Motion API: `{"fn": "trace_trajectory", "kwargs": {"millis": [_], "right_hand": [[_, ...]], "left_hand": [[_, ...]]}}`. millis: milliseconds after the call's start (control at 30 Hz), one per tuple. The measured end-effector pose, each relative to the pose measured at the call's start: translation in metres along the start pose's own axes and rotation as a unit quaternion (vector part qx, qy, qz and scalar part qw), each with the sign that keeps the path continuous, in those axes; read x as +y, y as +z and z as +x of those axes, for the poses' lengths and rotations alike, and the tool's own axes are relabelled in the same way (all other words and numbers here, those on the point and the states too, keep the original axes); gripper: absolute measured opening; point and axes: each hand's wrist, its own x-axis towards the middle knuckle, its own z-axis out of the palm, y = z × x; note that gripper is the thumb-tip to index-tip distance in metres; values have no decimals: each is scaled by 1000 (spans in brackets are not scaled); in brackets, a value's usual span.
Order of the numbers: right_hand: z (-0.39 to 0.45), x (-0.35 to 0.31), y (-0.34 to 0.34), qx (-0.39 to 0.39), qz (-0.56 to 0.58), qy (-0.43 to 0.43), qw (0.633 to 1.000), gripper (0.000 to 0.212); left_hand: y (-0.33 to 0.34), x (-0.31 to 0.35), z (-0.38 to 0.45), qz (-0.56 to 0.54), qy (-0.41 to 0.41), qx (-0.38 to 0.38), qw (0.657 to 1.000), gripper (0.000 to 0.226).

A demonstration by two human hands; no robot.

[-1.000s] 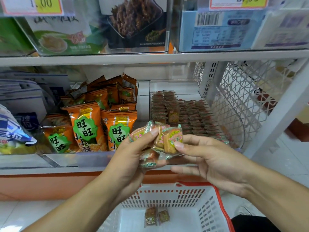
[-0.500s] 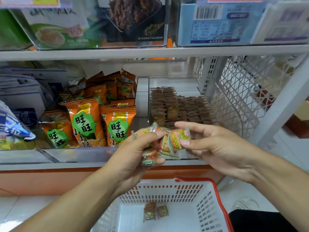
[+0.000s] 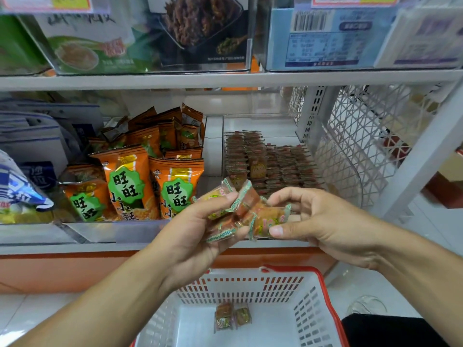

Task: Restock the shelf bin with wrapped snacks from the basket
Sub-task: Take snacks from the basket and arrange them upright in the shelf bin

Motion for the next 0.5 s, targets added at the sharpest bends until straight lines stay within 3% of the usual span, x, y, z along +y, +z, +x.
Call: {"fn": "trace_trajectory", "kwargs": {"millis": [200, 400, 500], "right_hand": [[-3, -3, -6, -70, -91, -62, 991, 47], [-3, -1, -8, -113, -136, -71, 982, 48], [-3, -1, -8, -112, -141, -70, 981, 47]], "left_hand": [[-12, 17, -3, 83, -81, -81, 990, 26], [-14, 17, -6, 137, -75, -104, 982, 32], [-11, 14, -6, 130, -54, -80, 987, 28]]}}
